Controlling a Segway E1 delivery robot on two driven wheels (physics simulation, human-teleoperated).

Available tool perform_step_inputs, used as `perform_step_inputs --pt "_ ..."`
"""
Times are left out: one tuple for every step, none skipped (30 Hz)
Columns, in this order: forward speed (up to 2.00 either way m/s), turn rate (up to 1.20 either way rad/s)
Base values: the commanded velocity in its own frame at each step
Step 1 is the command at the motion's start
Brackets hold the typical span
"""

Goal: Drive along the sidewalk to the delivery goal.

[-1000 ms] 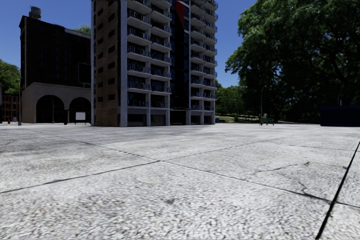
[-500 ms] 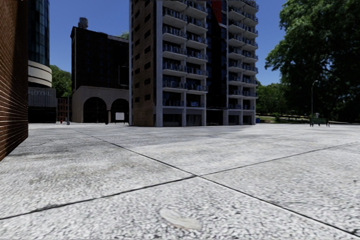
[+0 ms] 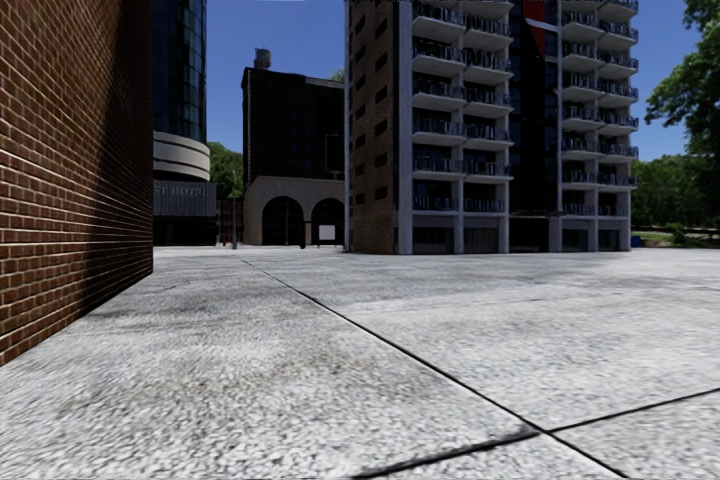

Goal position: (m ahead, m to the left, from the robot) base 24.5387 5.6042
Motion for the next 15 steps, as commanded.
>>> perform_step_inputs --pt "2.00 0.19" --pt "2.00 0.19" --pt "2.00 0.30" --pt "2.00 0.34" --pt "2.00 0.35" --pt "2.00 0.35" --pt "2.00 0.35" --pt "2.00 0.35" --pt "2.00 0.36" --pt "2.00 0.36" --pt "2.00 0.36" --pt "2.00 0.36" --pt "2.00 0.36" --pt "2.00 0.36" --pt "2.00 0.36"
